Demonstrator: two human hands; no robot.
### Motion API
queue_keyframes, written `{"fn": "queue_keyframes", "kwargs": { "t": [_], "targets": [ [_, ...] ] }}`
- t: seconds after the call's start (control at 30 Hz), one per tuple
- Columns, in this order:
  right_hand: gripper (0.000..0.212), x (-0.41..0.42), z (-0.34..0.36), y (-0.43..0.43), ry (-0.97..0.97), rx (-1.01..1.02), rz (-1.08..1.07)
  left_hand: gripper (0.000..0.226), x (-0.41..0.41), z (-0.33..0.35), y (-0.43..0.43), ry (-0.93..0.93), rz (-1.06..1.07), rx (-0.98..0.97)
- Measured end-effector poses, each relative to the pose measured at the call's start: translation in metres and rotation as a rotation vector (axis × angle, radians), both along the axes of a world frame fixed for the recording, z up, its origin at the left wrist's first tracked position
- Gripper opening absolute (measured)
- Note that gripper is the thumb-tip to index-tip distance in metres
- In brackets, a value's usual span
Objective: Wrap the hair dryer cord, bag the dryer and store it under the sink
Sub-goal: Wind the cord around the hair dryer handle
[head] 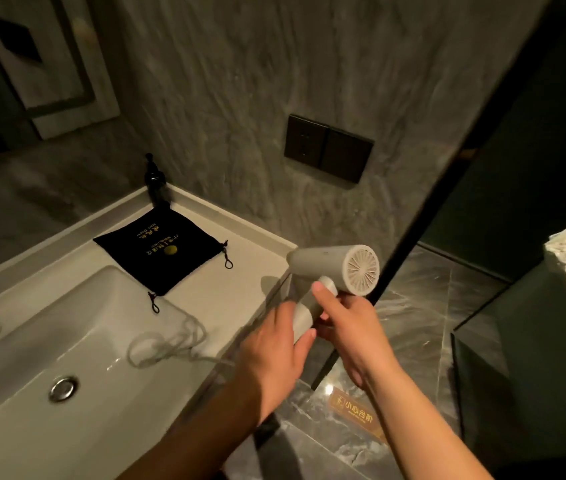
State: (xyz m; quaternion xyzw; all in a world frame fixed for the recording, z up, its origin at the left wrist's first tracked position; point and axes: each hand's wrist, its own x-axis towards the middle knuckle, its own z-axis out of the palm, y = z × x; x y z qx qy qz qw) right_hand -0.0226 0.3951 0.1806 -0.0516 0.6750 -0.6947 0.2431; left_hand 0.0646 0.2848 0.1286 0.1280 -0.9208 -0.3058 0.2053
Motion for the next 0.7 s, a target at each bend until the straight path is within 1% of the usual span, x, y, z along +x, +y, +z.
{"fn": "queue_keyframes", "kwargs": {
  "t": [0.07,0.13,0.23,0.27,0.3,0.37,0.4,0.47,0.53,0.6,0.7],
  "targets": [
    [0.018,0.012,-0.004,0.01,-0.009,-0.017,-0.121,0.04,0.006,0.004,0.03,-0.031,0.008,-0.065],
    [0.017,0.019,-0.006,0.026,-0.032,-0.072,-0.223,0.05,0.012,0.008,0.054,-0.069,0.0,-0.02],
    [0.008,0.02,0.0,0.055,-0.072,-0.21,-0.208,0.066,0.028,0.014,0.071,-0.076,-0.1,0.26],
    [0.007,0.018,0.005,0.066,-0.085,-0.253,-0.184,0.064,0.033,0.014,0.072,-0.096,-0.145,0.345],
    [0.007,0.015,0.01,0.075,-0.106,-0.292,-0.166,0.054,0.038,0.012,0.07,-0.125,-0.203,0.383],
    [0.009,0.008,0.019,0.093,-0.159,-0.353,-0.154,0.02,0.044,0.007,0.063,-0.184,-0.301,0.322],
    [0.012,0.004,0.022,0.101,-0.181,-0.389,-0.147,0.02,0.044,0.006,0.058,-0.213,-0.334,0.251],
    [0.018,-0.004,0.029,0.114,-0.22,-0.475,-0.141,0.028,0.042,0.004,0.049,-0.29,-0.4,0.127],
    [0.024,-0.015,0.037,0.127,-0.226,-0.542,-0.172,0.033,0.037,0.002,0.036,-0.354,-0.45,0.047],
    [0.032,-0.03,0.047,0.143,-0.194,-0.552,-0.209,0.033,0.032,0.004,0.02,-0.374,-0.456,0.059],
    [0.039,-0.048,0.056,0.17,-0.121,-0.442,-0.22,0.029,0.026,0.027,0.005,-0.343,-0.509,0.135]
  ]
}}
